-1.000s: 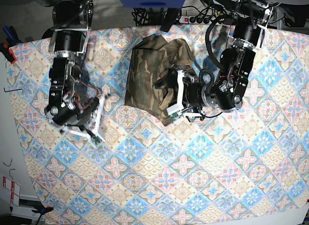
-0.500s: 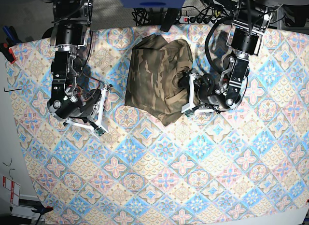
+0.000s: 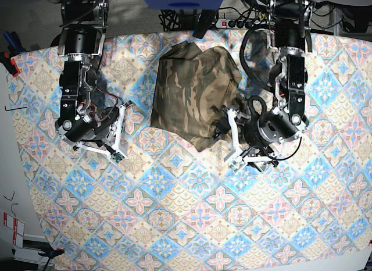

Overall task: Fold the T-shirt properly
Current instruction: 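Press and tuck the bundle's edge with the left gripper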

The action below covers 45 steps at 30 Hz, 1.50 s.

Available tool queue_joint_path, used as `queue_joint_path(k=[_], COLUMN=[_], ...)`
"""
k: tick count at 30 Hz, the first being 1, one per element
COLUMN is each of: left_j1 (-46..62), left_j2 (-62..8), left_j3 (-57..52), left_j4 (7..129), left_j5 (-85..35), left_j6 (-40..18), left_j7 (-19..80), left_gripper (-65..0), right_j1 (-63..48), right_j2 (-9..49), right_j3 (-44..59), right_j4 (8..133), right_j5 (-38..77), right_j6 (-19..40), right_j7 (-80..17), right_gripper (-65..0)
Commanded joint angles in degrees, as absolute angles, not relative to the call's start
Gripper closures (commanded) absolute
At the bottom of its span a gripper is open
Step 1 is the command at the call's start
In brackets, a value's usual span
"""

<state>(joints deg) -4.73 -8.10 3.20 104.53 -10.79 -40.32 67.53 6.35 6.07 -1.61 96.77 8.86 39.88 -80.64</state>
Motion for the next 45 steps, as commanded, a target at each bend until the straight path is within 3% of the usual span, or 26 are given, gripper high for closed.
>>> queue_joint_path(k=[1, 4, 12, 24, 29, 39, 45], left_j1=[-5.6, -3.6, 8.9, 11.6, 10.9, 10.3, 7.1], left_j2=[-8.4, -8.8, -12.9, -14.4, -14.0, -12.8, -10.8], left_j3=[3.6, 7.3, 8.3, 11.2, 11.4, 11.3, 11.4], left_j4=[107.0, 109.4, 109.6, 107.1, 105.2, 104.1, 94.1], left_j5=[-10.9, -10.9, -9.5, -9.1, -1.4, 5.1, 5.1], left_j6=[-40.0, -40.0, -40.0, -40.0, -40.0, -40.0, -40.0], left_j7=[69.1, 74.5, 74.2, 71.0, 73.5, 73.5, 69.2], left_gripper=[-47.9, -47.9, -46.7, -15.3, 0.0, 0.0, 0.0], right_j1=[7.4, 7.4, 7.3, 7.0, 5.1, 5.1, 5.0], right_j2=[6.5, 7.0, 8.1, 8.0, 8.0, 8.0, 8.0], right_j3=[-1.4, -1.0, -1.0, -1.3, -1.1, -1.1, -1.1], right_j4=[97.8, 97.8, 97.8, 97.8, 97.8, 97.8, 97.8], right_j5=[9.1, 9.1, 9.1, 9.1, 9.1, 9.1, 9.1], right_j6=[40.0, 40.0, 40.0, 40.0, 40.0, 40.0, 40.0], right_j7=[-80.0, -80.0, -80.0, -80.0, -80.0, -80.0, -80.0], right_gripper=[-1.9, -1.9, -1.9, -1.9, -1.9, -1.8, -1.8])
